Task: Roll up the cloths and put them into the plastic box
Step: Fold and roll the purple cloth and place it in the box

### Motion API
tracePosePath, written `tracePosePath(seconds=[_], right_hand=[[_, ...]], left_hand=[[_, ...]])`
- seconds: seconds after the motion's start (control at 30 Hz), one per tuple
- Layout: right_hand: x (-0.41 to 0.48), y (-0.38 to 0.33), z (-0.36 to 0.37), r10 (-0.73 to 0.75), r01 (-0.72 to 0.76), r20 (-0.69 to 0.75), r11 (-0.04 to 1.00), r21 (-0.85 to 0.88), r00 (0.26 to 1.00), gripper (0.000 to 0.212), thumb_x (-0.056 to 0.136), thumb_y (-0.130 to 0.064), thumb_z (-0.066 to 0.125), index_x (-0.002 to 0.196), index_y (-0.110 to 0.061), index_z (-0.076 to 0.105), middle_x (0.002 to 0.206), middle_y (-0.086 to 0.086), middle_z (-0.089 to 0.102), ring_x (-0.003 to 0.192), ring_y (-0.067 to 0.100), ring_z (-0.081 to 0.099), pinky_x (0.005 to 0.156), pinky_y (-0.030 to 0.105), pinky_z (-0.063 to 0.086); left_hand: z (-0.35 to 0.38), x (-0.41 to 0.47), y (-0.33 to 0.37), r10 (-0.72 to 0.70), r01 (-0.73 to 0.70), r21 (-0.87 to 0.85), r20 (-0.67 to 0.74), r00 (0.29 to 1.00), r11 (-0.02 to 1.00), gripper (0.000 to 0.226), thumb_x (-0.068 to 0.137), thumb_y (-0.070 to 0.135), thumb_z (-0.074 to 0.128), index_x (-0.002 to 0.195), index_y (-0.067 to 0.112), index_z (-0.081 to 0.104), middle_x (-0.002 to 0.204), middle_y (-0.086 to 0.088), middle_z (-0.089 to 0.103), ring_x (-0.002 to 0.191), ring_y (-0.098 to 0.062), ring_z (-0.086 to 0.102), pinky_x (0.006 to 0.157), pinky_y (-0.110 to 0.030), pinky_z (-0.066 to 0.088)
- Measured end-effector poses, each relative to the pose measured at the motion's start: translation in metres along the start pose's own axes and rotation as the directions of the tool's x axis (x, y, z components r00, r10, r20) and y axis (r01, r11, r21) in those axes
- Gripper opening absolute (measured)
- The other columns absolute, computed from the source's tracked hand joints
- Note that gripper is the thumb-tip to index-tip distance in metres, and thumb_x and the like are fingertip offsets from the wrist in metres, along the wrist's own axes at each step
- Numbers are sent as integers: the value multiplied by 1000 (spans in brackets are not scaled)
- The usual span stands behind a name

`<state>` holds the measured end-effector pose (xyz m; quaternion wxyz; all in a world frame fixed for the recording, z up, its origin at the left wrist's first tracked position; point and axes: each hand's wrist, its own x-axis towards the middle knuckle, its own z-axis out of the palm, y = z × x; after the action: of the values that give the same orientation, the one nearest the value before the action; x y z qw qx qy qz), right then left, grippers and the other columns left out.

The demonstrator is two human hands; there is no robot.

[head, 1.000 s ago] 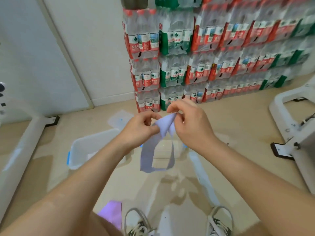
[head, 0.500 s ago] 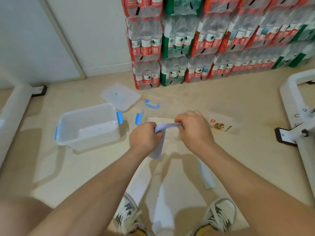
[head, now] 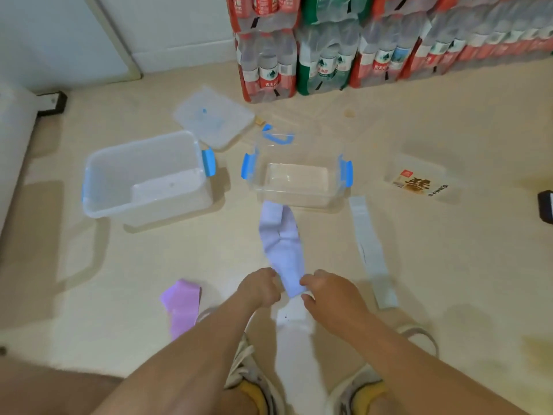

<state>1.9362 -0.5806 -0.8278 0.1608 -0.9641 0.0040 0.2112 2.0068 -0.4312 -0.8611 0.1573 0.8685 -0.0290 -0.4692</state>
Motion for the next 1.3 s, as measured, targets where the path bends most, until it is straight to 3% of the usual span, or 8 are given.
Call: tracePosePath(seconds=[0.13, 0.33, 0.5, 0.7, 0.87, 0.97, 1.07, 1.3], right_hand=[[5, -3, -21, 106, -108, 21, 956, 274, 994, 31, 89, -17, 44, 114, -21, 63, 114, 3, 65, 105, 25, 60, 82, 29, 45], [6, -32, -99, 116, -92, -17, 859, 503, 993, 27, 84, -9, 48, 98, -19, 69, 86, -1, 59, 78, 20, 57, 70, 25, 45], [-21, -83, -154, -19, 66, -89, 826, 560, 996, 20, 82, -10, 51, 83, -26, 64, 70, -9, 58, 78, 21, 64, 64, 23, 45], [-44, -158, -152, -160, 158, -69, 649, 744, 985, 20, 86, -4, 49, 86, -15, 66, 67, 3, 63, 63, 18, 61, 55, 21, 42], [-20, -205, -77, -250, 71, 134, 670, 739, 959, 25, 83, -4, 50, 72, -23, 63, 67, 0, 61, 59, 16, 59, 53, 19, 41], [3, -205, -27, -230, 40, 193, 736, 676, 954, 26, 82, -4, 50, 94, -19, 68, 93, 0, 66, 80, 15, 57, 66, 20, 42], [20, -188, 11, -147, -20, 260, 837, 547, 954, 42, 85, -8, 51, 124, -19, 57, 124, 4, 61, 103, 19, 58, 81, 21, 40], [64, -162, 71, -104, -79, 444, 924, 375, 890, 66, 90, -15, 47, 150, -25, 22, 149, 4, 40, 130, 22, 45, 101, 30, 38]], left_hand=[[-26, -13, 2, 42, -46, -41, -102, 994, 998, 17, 84, 9, 49, 77, 22, 57, 82, 0, 57, 100, -29, 61, 80, -28, 44], [-116, -78, 42, 161, -190, -93, -253, 954, 977, 26, 83, 3, 51, 100, 16, 66, 92, -10, 67, 83, -25, 66, 53, -18, 44], [-187, -194, 39, 322, -272, 176, -423, 847, 946, 30, 85, 5, 53, 108, 19, 66, 86, 0, 63, 77, -17, 60, 77, -23, 46], [-201, -287, -46, 202, -157, 128, -600, 774, 979, 29, 83, 4, 54, 100, 23, 66, 84, 3, 71, 76, -13, 68, 73, -26, 52], [-152, -282, -149, -64, 39, -57, -529, 846, 998, 28, 81, 4, 57, 86, 31, 64, 74, 9, 68, 65, -5, 64, 63, -12, 46], [-115, -246, -190, -201, 91, -262, -432, 879, 961, 25, 83, 2, 56, 87, 25, 66, 74, 5, 63, 76, -18, 64, 57, -8, 43], [-76, -193, -216, -283, 176, -313, -339, 897, 933, 19, 80, 11, 59, 92, 21, 70, 92, 3, 69, 90, -17, 66, 73, -16, 51], [-25, -68, -235, -174, 106, -253, -265, 948, 962, 32, 87, 12, 46, 109, 21, 68, 114, 3, 67, 104, -17, 61, 88, -24, 46]])
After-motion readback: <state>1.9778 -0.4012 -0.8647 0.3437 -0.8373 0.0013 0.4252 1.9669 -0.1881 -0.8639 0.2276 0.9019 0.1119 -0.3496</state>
